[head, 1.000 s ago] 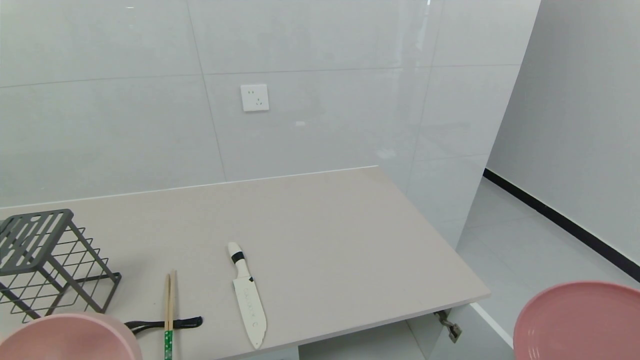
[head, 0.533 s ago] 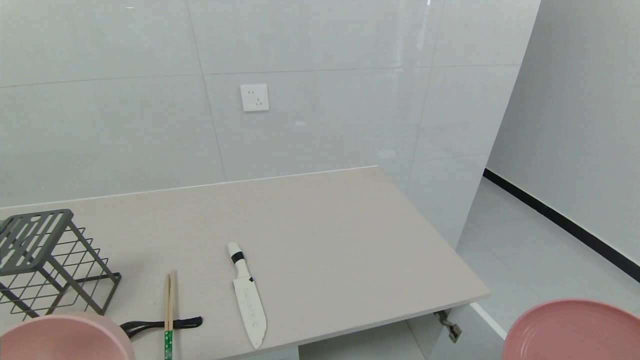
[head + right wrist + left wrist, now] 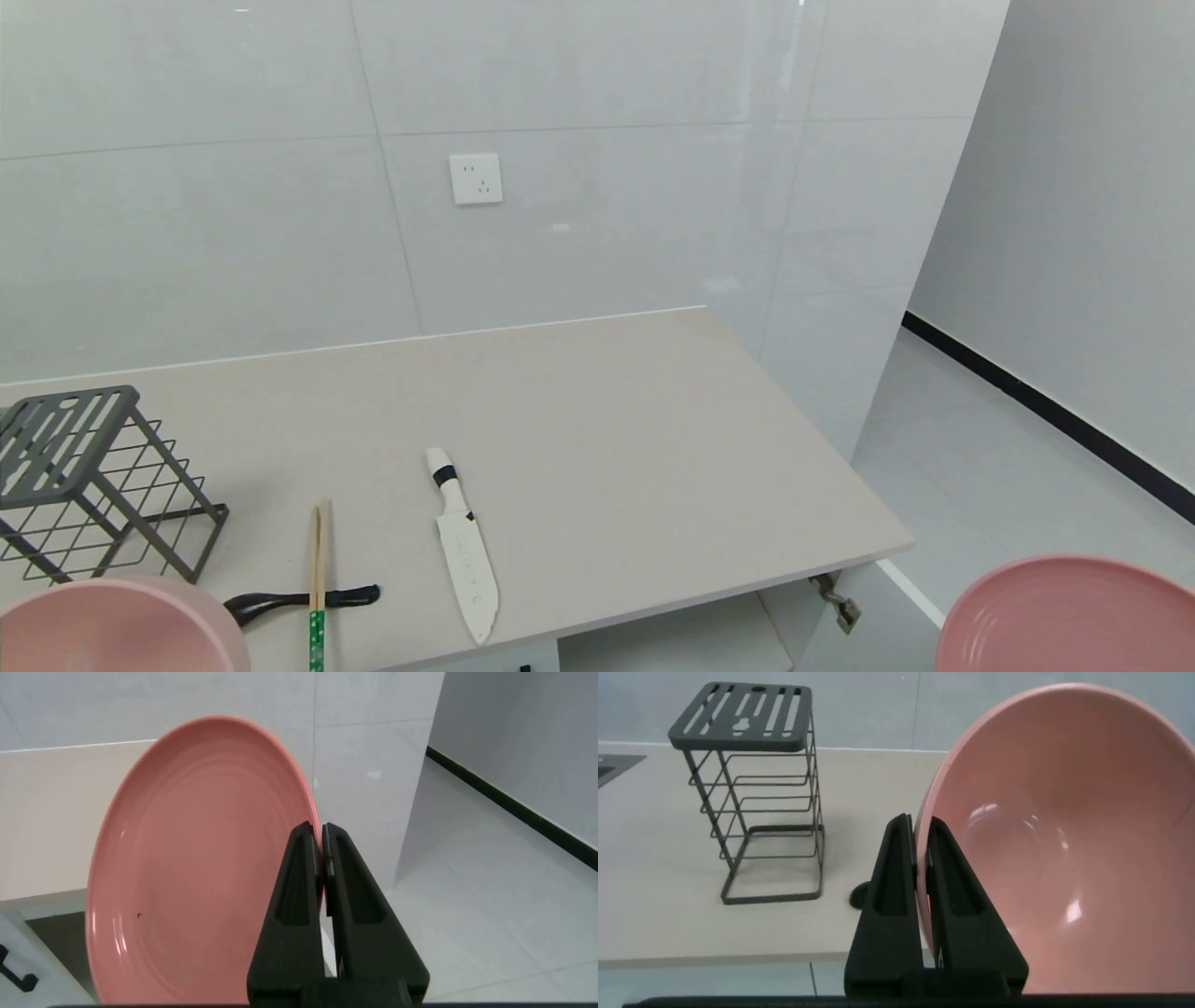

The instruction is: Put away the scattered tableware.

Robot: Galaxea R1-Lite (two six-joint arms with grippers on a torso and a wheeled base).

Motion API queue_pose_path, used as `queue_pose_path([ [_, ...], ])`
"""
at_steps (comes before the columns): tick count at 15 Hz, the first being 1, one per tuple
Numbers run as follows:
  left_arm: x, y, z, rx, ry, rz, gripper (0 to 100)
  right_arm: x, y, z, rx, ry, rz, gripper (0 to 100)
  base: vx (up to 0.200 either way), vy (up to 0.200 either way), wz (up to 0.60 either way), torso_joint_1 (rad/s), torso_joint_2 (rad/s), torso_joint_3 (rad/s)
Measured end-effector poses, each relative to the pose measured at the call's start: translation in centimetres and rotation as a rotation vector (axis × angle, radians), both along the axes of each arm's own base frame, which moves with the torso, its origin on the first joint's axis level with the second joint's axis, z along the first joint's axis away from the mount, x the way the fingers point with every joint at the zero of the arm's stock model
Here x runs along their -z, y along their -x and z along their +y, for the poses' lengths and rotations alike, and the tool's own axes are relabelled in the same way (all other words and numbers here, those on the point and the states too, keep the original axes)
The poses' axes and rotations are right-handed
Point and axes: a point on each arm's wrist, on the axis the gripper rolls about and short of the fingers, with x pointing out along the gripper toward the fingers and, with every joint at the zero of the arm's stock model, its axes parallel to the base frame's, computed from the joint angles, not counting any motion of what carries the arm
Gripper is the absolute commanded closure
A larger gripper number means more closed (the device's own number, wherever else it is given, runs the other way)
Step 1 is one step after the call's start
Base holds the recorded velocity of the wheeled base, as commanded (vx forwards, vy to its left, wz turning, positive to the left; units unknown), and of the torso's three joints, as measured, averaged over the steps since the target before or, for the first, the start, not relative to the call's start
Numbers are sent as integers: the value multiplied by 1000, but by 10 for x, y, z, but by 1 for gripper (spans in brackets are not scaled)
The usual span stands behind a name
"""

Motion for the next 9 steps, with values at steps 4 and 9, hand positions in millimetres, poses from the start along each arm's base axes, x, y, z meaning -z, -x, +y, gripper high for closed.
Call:
queue_pose_path([
  [4, 0, 0, 0, -1, 12, -2, 100, 0, 0, 0, 0, 14, -1, 100, -50, 0, 0, -1, -1, 1],
  [9, 0, 0, 0, -3, -53, 7, 100, 0, 0, 0, 1, 9, -1, 100, 0, 0, 0, -40, 86, 48],
])
